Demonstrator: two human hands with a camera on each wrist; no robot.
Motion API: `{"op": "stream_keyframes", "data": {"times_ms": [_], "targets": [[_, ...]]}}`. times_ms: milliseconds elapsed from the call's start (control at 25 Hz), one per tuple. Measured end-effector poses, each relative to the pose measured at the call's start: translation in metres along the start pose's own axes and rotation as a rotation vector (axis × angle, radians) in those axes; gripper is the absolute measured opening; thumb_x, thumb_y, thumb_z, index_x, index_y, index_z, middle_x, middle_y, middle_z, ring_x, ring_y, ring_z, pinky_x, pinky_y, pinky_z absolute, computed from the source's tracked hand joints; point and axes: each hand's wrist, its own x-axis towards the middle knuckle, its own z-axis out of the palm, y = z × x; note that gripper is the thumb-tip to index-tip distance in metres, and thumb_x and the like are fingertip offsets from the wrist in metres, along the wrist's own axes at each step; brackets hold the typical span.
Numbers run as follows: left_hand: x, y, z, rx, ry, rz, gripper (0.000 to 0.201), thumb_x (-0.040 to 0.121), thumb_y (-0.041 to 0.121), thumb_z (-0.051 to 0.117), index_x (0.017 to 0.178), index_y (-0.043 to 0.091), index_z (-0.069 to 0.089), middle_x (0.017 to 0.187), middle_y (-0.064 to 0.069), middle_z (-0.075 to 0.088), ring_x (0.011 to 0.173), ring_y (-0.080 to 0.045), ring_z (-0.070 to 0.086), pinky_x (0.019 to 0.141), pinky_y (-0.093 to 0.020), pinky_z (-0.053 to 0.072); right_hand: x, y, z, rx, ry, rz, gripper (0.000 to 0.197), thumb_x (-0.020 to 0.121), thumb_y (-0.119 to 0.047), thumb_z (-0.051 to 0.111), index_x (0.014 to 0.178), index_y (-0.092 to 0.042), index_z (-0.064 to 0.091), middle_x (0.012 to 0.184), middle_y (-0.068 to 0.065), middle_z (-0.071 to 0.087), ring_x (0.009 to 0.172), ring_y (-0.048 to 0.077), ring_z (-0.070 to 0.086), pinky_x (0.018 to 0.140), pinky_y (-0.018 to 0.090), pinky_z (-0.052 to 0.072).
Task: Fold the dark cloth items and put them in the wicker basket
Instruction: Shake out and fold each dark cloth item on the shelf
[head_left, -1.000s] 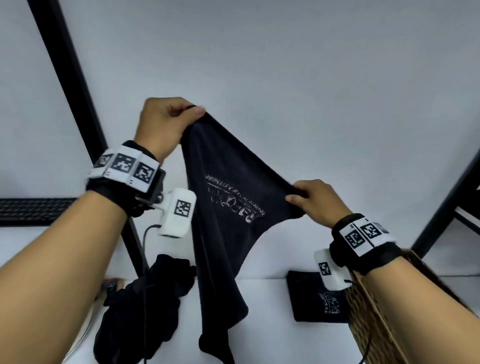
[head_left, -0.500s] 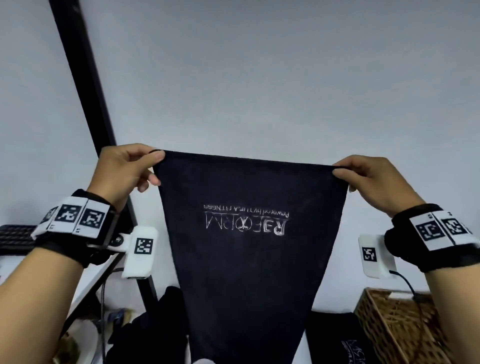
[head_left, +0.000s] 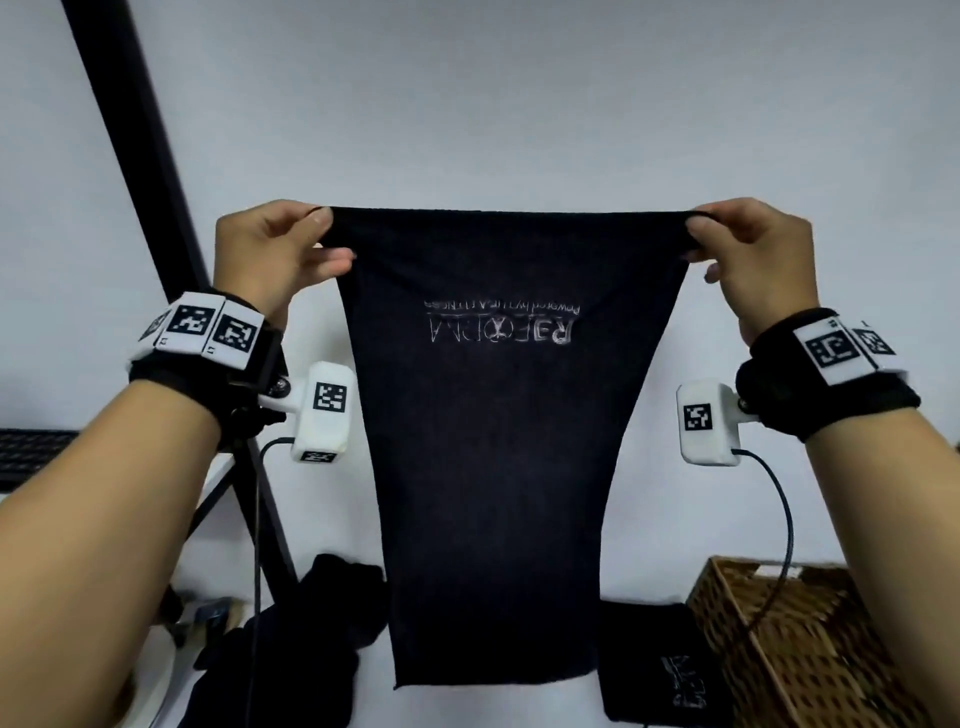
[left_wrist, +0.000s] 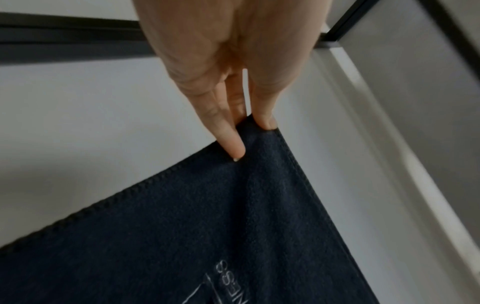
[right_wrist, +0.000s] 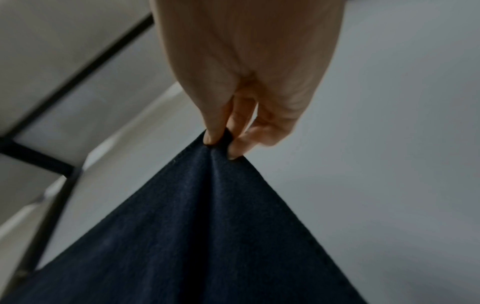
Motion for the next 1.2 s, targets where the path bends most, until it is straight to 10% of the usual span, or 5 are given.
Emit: {"op": "stream_keyframes", "data": {"times_ms": [360,640,840,1200], "targets": [[-0.109,0.063,-0.035,-0.089,0.012,0.111,0.008,0.089,0.02,0.064,0.082,0.018,0.066,0.084,-0.009,0.057,0.063,-0.013,0.062,0.062,-0.024,0.049,-0.099,-0.079,-0.067,0.274,-0.092,0.014,0.009,0.093,-0.019,0.058,0.086,-0.02,0.064,0.082,-0.003,0.062,0.077,0.015,0.058,0.07,0.028,0.054],[-0.226,0.038,-0.074,-0.067,-0.079,0.024,0.013,0.089,0.018,0.062,0.08,0.023,0.07,0.079,0.002,0.068,0.072,-0.014,0.054,0.059,-0.023,0.036,-0.203,-0.049,-0.103,0.349,-0.19,0.191,0.014,0.095,-0.019,0.057,0.086,-0.023,0.066,0.087,0.0,0.061,0.083,0.017,0.056,0.069,0.029,0.052],[-0.283,-0.039,-0.095,-0.077,-0.136,-0.247,0.015,0.086,0.016,0.057,0.08,0.017,0.071,0.071,0.001,0.067,0.058,-0.008,0.051,0.047,-0.019,0.032,-0.276,0.018,-0.095,0.269,-0.211,0.468,0.009,0.092,-0.016,0.06,0.087,-0.015,0.067,0.082,0.001,0.065,0.075,0.013,0.059,0.062,0.022,0.052],[-0.34,-0.254,-0.114,0.264,-0.038,-0.726,0.015,0.089,0.013,0.065,0.075,0.018,0.07,0.057,0.006,0.065,0.053,-0.01,0.057,0.045,-0.016,0.045,-0.392,0.182,-0.035,-0.037,-0.286,0.89,0.013,0.091,-0.009,0.061,0.081,-0.014,0.068,0.076,0.003,0.063,0.074,0.018,0.057,0.073,0.039,0.051]]}}
